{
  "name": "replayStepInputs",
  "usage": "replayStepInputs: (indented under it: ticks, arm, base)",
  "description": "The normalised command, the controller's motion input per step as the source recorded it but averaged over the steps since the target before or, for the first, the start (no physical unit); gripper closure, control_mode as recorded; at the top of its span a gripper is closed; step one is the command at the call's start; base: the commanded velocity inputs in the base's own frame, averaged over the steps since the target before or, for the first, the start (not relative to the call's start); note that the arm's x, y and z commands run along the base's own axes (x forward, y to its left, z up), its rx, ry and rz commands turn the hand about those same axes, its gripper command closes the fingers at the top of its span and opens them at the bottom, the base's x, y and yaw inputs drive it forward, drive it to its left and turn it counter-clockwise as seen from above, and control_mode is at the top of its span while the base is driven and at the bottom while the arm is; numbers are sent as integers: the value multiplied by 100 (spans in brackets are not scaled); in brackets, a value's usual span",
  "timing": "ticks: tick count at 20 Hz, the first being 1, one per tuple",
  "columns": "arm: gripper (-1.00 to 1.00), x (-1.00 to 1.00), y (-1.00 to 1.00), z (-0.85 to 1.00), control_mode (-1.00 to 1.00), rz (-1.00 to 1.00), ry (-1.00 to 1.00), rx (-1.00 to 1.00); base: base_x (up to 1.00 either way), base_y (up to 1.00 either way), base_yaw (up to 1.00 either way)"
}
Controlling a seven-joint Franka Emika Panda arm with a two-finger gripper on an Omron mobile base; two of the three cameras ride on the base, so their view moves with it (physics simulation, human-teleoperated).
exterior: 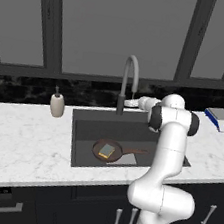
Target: Pick the pan and sponge and place them into the sink. Then turn on the water.
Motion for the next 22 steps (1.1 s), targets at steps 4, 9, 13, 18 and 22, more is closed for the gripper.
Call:
replayStepInputs:
  ticks: [4, 9, 13, 18, 22]
  arm:
    - [-100, -3, -68, -27, -100, 14, -4, 7]
    - [-100, -13, -28, -7, -100, 6, -1, 12]
    - [-100, -47, -31, 0, -100, 8, -4, 37]
    - [-100, -54, -32, -12, -100, 18, -6, 25]
    - [-100, -8, -12, -44, -100, 17, 0, 10]
  base:
    - [0, 0, 0]
    - [0, 0, 0]
    - [0, 0, 0]
    - [0, 0, 0]
    - [0, 0, 0]
